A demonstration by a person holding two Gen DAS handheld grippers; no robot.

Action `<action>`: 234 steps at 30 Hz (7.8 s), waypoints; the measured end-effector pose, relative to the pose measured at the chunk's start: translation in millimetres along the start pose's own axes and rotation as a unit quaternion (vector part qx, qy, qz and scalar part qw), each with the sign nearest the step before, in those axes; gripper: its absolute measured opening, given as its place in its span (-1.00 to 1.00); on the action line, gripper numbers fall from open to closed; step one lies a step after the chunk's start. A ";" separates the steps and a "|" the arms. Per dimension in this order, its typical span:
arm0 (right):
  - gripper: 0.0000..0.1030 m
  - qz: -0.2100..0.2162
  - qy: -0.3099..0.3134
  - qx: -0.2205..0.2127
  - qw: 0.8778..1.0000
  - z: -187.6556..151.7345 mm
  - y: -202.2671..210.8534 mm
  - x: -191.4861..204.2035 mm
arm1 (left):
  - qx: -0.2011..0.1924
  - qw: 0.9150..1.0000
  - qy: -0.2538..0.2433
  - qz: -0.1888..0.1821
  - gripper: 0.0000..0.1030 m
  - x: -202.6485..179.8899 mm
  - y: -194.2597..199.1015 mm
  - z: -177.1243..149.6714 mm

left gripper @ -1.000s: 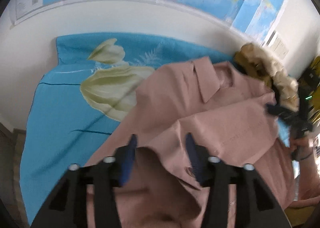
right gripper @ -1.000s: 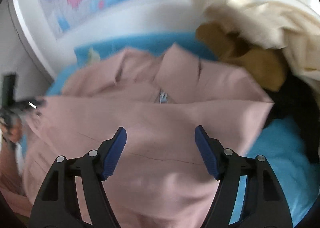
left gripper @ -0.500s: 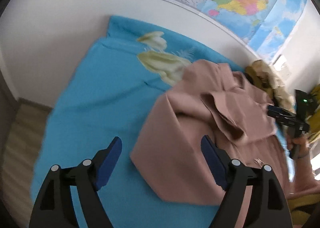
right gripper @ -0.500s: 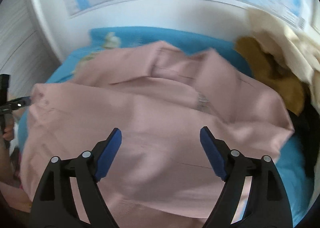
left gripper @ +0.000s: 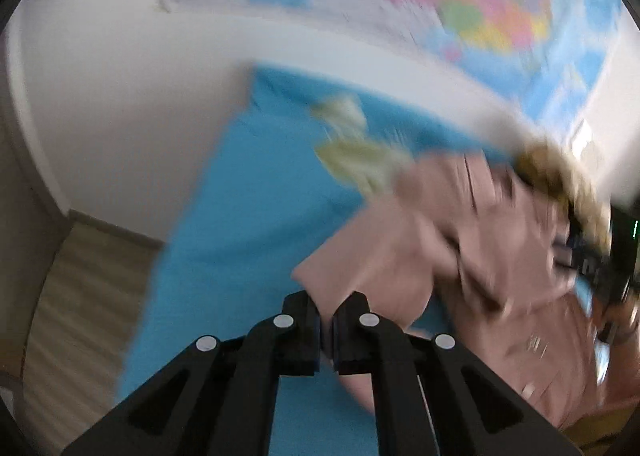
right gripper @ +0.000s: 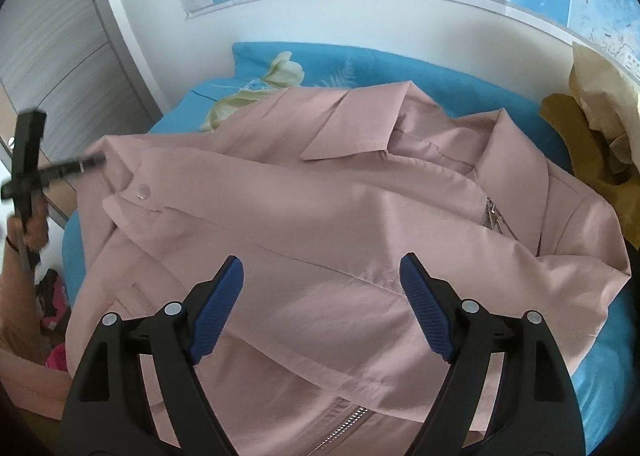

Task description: Fold large clothes

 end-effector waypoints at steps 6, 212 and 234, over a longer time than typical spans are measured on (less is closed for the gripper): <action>0.55 0.017 -0.002 -0.003 1.000 5.3 -3.4 9.3 | -0.020 0.997 0.013 0.076 -0.13 27.0 20.0 32.7; -0.27 -0.050 -0.181 -0.041 0.981 -129.9 79.8 -91.0 | 0.058 0.985 -0.160 -0.032 0.46 -152.4 -47.4 -106.2; 0.44 0.008 -0.218 -0.071 0.973 -196.7 148.5 -64.9 | 0.076 0.985 -0.146 -0.047 0.47 -155.7 -20.2 -153.4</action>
Point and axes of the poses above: each gripper's, at about its wrist camera, not at the fingertips, and y roughly against the way its jaws point, x to its left, z to its top, the point moved 4 cm from there along -y, roughly the way its jaws point, and after that the axes turned 4 degrees about y, right-handed, at the moved point
